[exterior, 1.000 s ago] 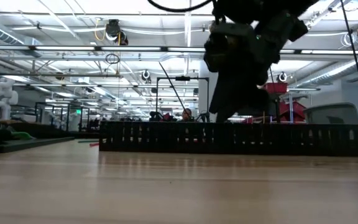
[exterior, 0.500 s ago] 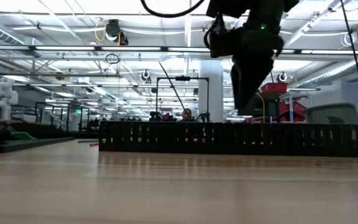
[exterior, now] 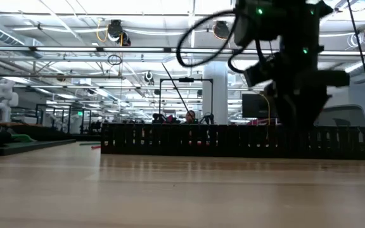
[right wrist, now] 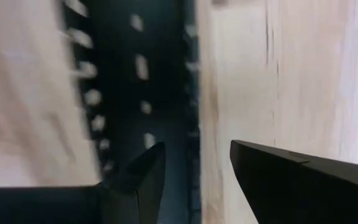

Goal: Ziptie cables

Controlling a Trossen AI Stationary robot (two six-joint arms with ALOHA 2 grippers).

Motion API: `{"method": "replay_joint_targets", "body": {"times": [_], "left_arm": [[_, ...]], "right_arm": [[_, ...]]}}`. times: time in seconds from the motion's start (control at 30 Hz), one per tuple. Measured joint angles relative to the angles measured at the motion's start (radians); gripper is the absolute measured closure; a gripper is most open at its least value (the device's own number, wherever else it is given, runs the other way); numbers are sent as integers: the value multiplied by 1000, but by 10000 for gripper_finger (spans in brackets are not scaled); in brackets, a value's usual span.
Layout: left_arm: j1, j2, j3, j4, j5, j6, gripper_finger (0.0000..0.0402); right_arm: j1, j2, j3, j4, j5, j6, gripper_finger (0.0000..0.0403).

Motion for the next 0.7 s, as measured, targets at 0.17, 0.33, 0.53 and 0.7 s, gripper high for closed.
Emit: {"method": "replay_joint_targets", "body": {"times": [0.17, 0.33, 0.53, 0.7], "left_arm": [[0, 0, 0, 0, 0, -1, 155], [0, 0, 0, 1, 0, -7, 155], [0, 0, 0, 2, 0, -8, 155], [0, 0, 0, 1, -1, -8, 155]], "right_arm": [[-33, 0, -91, 61, 14, -2, 225], [-51, 0, -94, 120, -9, -41, 225], [-56, 0, -78, 225, -7, -40, 234], [-56, 6, -78, 243, -7, -39, 290]]}}
